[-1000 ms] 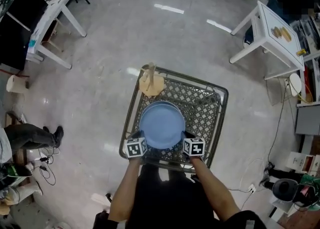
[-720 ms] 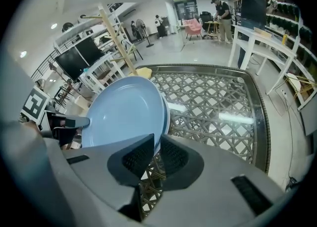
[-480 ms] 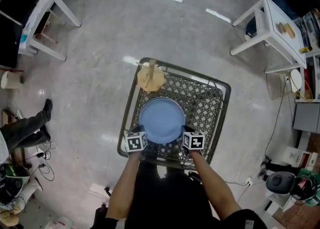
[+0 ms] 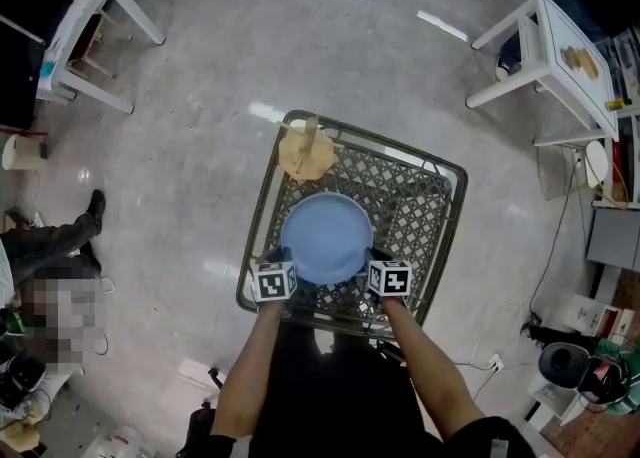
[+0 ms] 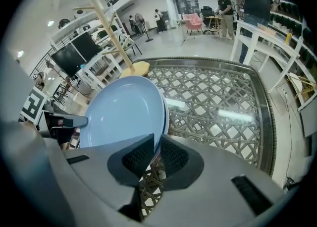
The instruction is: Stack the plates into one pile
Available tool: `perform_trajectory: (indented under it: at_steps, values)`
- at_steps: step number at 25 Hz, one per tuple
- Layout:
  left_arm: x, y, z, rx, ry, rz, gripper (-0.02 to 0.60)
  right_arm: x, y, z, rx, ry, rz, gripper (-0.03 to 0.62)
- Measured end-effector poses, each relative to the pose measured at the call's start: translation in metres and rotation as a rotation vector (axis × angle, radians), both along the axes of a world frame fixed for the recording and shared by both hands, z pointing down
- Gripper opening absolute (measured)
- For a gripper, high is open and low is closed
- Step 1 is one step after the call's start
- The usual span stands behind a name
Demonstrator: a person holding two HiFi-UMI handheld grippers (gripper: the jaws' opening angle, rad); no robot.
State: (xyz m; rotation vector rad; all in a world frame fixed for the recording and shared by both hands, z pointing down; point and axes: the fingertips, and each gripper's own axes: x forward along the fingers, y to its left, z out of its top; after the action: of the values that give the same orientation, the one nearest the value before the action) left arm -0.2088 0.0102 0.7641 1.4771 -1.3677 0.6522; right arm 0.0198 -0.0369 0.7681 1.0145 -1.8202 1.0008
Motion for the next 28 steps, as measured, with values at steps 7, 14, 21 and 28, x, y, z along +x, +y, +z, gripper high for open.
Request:
perform_trajectory:
  at_steps: [7, 14, 21, 28]
  values:
    - [-0.0017, -0.0001, 0.0000, -0.004, -0.007, 0.013, 0.048, -0.0011, 0.0007, 0.0035, -0.011, 0.010, -0.006, 0.040]
    - [-0.0009, -0.0006, 0.0022, -0.002, -0.009, 0.017, 0.049, 0.0006, 0.0013, 0.0078, -0.024, 0.008, -0.007, 0.040]
    - [-0.0010, -0.0017, 0.0055, 0.009, -0.022, 0.007, 0.049, -0.0005, -0.0004, 0.0083, -0.024, 0.002, -0.018, 0.040]
    - [0.0007, -0.0013, 0.0030, 0.008, -0.028, -0.016, 0.054, -0.0006, 0.0005, 0.0098, -0.001, 0.011, -0.038, 0.046]
